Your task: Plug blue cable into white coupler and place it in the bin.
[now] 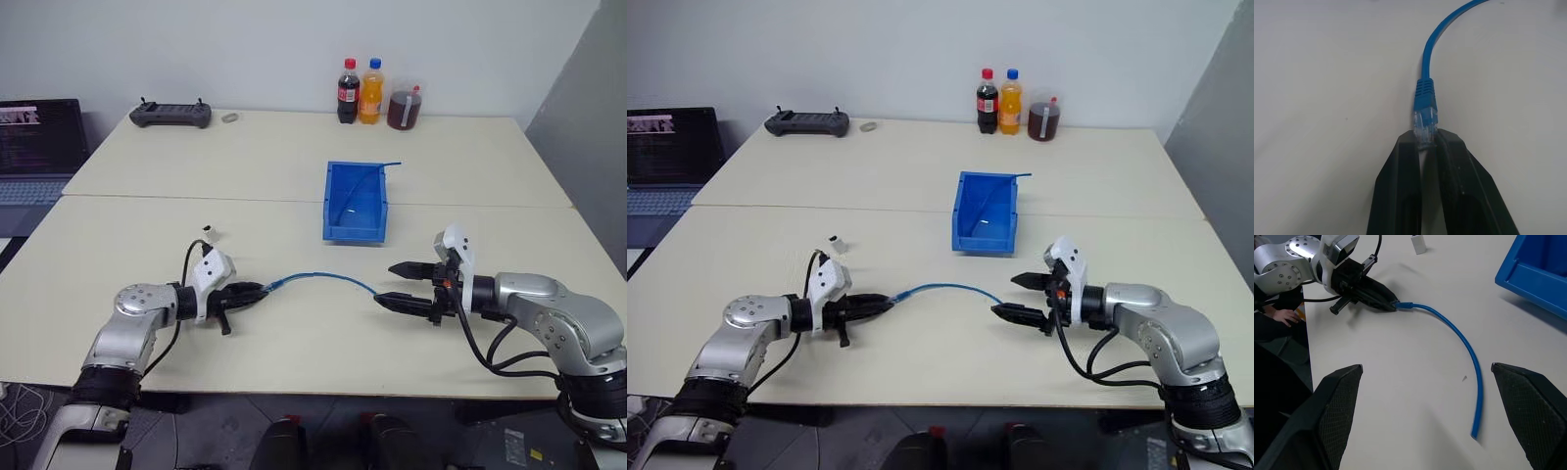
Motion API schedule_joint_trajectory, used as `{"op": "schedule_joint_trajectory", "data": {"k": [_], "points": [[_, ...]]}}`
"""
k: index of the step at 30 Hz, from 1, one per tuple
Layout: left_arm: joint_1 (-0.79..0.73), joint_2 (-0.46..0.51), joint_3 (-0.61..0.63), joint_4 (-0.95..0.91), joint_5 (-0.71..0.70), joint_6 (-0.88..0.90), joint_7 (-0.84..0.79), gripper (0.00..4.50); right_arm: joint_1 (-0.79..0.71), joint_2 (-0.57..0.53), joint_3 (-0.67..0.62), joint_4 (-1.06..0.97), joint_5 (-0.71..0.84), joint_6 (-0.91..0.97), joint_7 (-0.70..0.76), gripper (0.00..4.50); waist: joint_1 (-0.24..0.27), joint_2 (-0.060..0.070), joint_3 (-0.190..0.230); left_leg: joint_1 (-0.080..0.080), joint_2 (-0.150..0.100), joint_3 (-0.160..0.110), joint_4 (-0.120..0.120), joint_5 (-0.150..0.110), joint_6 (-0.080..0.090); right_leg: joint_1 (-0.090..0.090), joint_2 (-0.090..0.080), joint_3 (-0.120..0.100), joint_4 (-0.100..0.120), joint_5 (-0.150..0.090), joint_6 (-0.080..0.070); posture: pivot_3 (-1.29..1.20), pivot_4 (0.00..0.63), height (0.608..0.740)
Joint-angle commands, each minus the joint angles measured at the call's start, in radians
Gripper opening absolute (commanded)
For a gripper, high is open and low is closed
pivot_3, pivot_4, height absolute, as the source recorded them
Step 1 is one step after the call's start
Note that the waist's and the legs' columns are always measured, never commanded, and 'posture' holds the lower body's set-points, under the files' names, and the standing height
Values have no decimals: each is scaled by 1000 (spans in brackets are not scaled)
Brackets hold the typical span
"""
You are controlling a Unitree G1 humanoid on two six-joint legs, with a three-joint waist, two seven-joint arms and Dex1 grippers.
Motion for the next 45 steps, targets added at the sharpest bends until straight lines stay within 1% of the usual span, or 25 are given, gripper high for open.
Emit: {"op": "schedule_joint_trajectory", "data": {"k": [1, 2, 5, 8, 13, 16, 22, 25, 32, 39, 43, 45], "points": [[48, -26, 66, -238, -152, 213, 69, 177, 3, 12, -29, -55, 53, 24, -17, 4500, -1, 0, 0, 0, 0, -1, 0, 0, 0, 0, 0, 0, 0, 0, 0, 0, 150, 740], [62, -37, 80, -287, -193, 273, 94, 177, 7, 16, -31, -63, 67, 37, -22, 4500, -1, 0, 0, 0, 0, -1, 0, 0, 0, 0, 0, -1, 0, 0, 0, 0, 150, 740], [98, -91, 126, -432, -336, 455, 199, 177, 21, 56, -76, -81, 183, 136, -67, 4500, -1, 0, 0, 0, 1, -2, 0, 0, 0, 0, 0, -1, 1, 0, 0, 0, 150, 740], [72, -178, 177, -513, -475, 590, 333, 177, 29, 88, -119, -84, 278, 216, -113, 4500, -1, 0, 0, 0, 0, -2, 1, 0, 0, 1, 0, -1, 1, 0, 0, 0, 150, 740], [15, -280, 218, -559, -614, 699, 492, 177, -5, 156, -162, -36, 385, 290, -201, 4500, 0, -1, 0, 0, 0, -2, 1, 0, 0, 1, 0, -1, 1, 0, 0, 0, 150, 740], [13, -299, 192, -588, -639, 717, 520, 177, -43, 224, -176, 5, 434, 312, -266, 4500, -4, -1, 0, 1, 0, -2, 1, 0, 0, 1, 1, 0, 1, 0, 0, 0, 150, 740], [46, -295, 160, -632, -678, 740, 522, 177, -101, 268, -182, 45, 497, 341, -323, 4500, -3, -1, 0, 1, 0, -1, 0, 0, 0, 1, 2, 0, 0, 0, 0, 0, 150, 740], [66, -287, 150, -661, -699, 744, 512, 177, -114, 254, -147, 34, 498, 343, -304, 4500, -3, -1, 0, 1, -1, -1, 0, 0, 0, 1, 2, 1, 0, 0, 0, 0, 150, 740], [77, -257, 124, -688, -736, 745, 477, 177, -130, 254, -127, 54, 524, 361, -287, 4500, -3, -1, 0, 1, -1, -1, 0, 0, 0, 1, 2, 1, 0, 0, 0, 0, 150, 740], [82, -211, 106, -684, -726, 726, 431, 177, -150, 234, -136, 98, 537, 365, -280, 4500, -3, 0, 0, 1, -1, -1, 0, 0, 0, 1, 2, 1, 0, 0, 0, 0, 150, 740], [66, -200, 97, -660, -713, 713, 424, 177, -159, 226, -133, 113, 534, 363, -272, 4500, -3, 0, 0, 1, -1, -1, 0, 0, 0, 1, 2, 1, 0, 0, 0, 0, 150, 740], [59, -202, 91, -652, -707, 705, 423, 177, -161, 226, -132, 116, 534, 361, -272, 4122, -3, 0, 0, 1, -1, -1, 0, 0, 0, 1, 2, 1, 0, 0, 0, 0, 150, 740]]}}
